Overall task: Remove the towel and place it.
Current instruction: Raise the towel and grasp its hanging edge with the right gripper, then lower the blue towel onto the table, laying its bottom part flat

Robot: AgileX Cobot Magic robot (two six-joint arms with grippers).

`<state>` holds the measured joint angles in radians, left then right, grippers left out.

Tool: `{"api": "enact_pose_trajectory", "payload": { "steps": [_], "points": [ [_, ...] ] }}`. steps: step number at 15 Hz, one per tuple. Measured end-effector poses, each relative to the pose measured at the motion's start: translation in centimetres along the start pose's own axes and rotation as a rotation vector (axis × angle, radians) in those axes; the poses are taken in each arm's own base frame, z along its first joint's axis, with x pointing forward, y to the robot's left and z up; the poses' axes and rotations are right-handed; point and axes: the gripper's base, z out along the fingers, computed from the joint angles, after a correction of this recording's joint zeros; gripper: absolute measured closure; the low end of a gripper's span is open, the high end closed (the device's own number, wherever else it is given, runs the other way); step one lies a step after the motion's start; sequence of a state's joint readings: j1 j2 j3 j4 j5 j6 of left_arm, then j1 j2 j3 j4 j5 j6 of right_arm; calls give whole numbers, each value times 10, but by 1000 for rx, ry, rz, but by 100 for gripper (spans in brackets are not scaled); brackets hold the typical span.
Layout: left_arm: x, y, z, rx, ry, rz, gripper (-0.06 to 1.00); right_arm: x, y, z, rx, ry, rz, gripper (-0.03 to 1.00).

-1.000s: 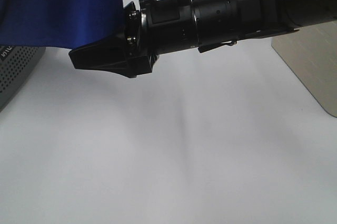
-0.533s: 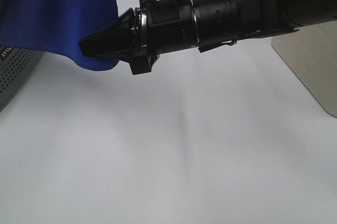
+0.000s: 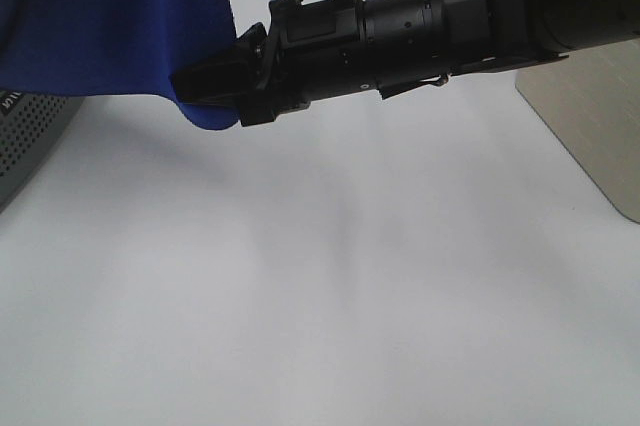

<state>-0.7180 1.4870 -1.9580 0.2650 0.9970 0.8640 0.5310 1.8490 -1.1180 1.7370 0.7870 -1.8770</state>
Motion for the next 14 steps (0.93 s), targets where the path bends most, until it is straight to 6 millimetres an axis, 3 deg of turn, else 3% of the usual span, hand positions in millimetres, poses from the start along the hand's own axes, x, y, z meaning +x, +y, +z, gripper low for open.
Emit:
{"api": "enact_pose_trajectory", "payload": {
  "steps": [3,5,10,11,14],
  "points": [
    [0,0,0,3,-2,-2,94,-16,5,-11,77,-16,148,95],
    [0,0,0,3,-3,-3,94,-28,12,-22,127,2,151,95],
    [-5,4,0,-47,-51,-6,94,-59,43,-68,321,95,31,95],
    [-5,4,0,-47,-51,-6,94,-59,43,-68,321,95,31,95],
    [-6,4,0,-36,-71,-137,94,-65,40,-103,417,170,157,95]
  ]
}}
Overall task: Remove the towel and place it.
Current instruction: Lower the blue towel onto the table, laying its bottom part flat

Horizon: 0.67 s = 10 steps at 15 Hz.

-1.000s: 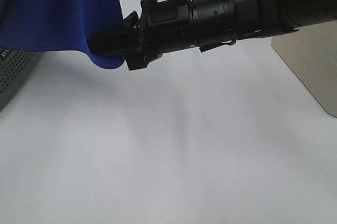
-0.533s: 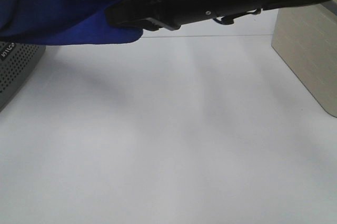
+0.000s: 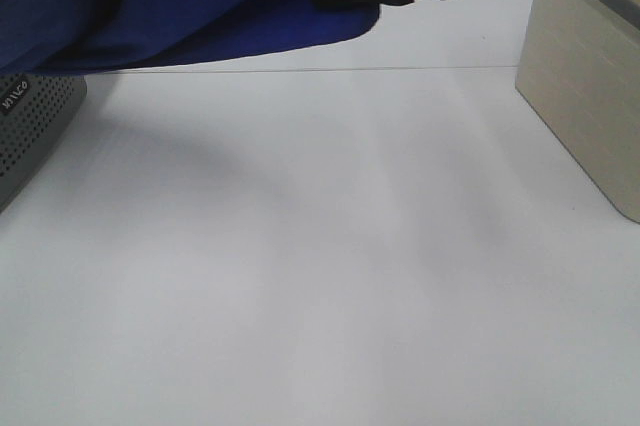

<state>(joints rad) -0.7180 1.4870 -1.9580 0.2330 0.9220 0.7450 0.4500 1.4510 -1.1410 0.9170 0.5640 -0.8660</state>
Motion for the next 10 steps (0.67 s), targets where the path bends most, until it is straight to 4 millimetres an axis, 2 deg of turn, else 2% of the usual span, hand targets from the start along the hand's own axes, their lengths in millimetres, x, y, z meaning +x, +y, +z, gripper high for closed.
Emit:
{"api": "enact_pose_trajectory", "payload": {
  "steps": [2,4,7,10],
  "points": [
    [0,0,0,1,0,-88,94,-4,-13,-20,14,124,79,95],
    [0,-2,6,7,5,-130,94,-13,-15,-37,47,220,82,95],
    [-1,-8,29,19,8,-156,94,-36,-11,-72,166,365,27,95],
    [-5,-13,51,3,-34,-165,94,-51,-14,-97,331,393,29,95]
  ]
}}
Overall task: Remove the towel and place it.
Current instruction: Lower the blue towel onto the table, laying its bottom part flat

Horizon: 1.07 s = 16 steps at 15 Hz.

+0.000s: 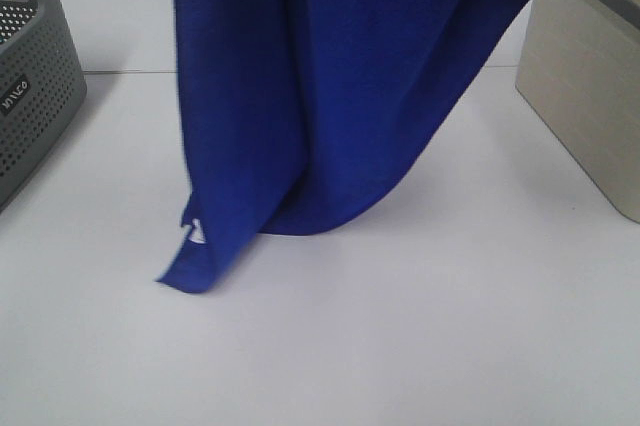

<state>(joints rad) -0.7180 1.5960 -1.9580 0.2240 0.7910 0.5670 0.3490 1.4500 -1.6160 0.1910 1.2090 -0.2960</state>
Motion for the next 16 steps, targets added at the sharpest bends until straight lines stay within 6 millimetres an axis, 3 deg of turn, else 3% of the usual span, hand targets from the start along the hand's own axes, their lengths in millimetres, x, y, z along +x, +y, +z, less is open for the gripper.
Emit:
{"api": "enact_pose_trajectory", "payload": {
  "steps": [4,6,9,14,16],
  "points": [
    [-2,-1,6,-6,-31,-235,94,2,-12,-6,134,19,126,95],
    [1,-2,7,-3,-1,-312,94,-8,-12,-21,154,-60,104,95],
    [-3,7,6,-87,-48,-275,94,-37,-13,-61,248,-353,-30,95],
    [-20,26,18,-321,-310,-53,94,-65,-19,-82,375,-669,-125,95],
    [-16,37,19,-366,-360,-53,94,-69,-21,-83,404,-715,-140,95]
  ]
}}
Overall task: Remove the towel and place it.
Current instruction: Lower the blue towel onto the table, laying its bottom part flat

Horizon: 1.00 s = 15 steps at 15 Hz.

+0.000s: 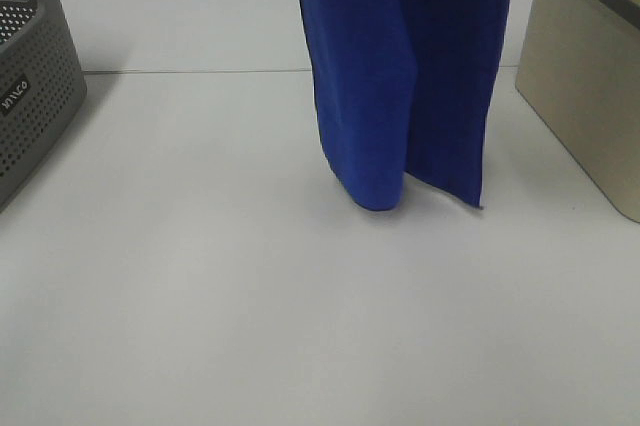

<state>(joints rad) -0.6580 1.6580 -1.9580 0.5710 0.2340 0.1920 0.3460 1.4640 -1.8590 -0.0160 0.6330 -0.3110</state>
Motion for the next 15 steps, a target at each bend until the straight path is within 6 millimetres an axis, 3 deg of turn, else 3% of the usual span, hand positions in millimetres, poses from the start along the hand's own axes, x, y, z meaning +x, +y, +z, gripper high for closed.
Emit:
{"api": "enact_pose_trajectory", "payload": {
  "steps": [4,6,10,13,15],
  "points": [
    [26,38,2,-111,6,-113,94,-3,0,17,20,-83,6,95],
    [37,47,4,-140,10,-119,94,1,2,38,23,-104,10,95],
    [65,50,21,-159,-8,-101,94,9,5,70,35,-135,-8,95],
    [98,50,40,-171,-62,-82,94,11,6,92,76,-220,-96,95],
    [132,51,59,-191,-107,-90,94,18,8,120,126,-297,-214,95]
  ]
}}
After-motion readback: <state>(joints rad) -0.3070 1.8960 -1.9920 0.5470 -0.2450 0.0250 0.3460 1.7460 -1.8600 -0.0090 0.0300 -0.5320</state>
